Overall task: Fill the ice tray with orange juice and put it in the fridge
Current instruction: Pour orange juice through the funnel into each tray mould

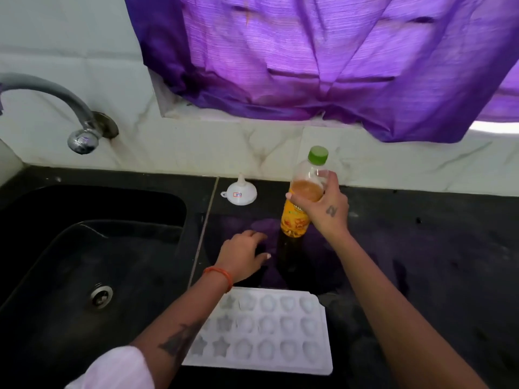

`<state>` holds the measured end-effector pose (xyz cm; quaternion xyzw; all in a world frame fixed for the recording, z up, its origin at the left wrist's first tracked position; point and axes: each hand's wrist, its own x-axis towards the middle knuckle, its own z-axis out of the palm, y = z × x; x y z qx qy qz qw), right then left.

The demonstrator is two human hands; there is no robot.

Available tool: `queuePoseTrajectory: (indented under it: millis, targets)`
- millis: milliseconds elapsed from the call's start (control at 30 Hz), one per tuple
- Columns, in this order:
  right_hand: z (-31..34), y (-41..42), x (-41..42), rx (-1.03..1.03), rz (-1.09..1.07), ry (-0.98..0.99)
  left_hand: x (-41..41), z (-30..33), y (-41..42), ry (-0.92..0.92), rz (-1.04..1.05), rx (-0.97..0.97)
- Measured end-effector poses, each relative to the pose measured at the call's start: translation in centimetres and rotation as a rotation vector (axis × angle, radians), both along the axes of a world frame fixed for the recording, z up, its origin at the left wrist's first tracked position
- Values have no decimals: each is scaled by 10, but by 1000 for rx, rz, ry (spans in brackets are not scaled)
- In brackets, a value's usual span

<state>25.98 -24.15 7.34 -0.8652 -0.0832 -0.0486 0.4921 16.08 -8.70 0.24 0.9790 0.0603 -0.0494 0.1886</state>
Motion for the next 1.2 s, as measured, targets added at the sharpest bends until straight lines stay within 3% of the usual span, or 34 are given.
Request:
queuePoseTrajectory:
  millis: [133, 233, 333, 433, 600, 700, 833, 1000, 1200]
  targets:
    - [-4, -18, -44, -15, -10, -11, -19, 7, -13, -182, 29, -346]
    - [-6, -23, -68, -32, -18, -32, -24, 17, -29, -176, 3, -622]
    - [-7, -25, -83, -41, -31, -55, -22, 21, -42, -167, -26, -754]
    - [-3, -26, -90, -47, -3, -39, -17, 32, -51, -189, -54, -795]
    - [26, -48, -81, -90, 204, 166, -8, 40, -62, -264, 5, -831]
    - [62, -57, -77, -154, 156, 16, -6, 37, -64, -270, 30, -822]
    - [100, -41, -68, -477, 162, -246, -4, 37, -66, -290, 44, -831]
    - [113, -33, -51, -855, 203, -332, 2, 41, -70, -288, 59, -807]
    - [114, -33, -48, -1002, 341, -417, 5, 41, -67, -270, 31, -781]
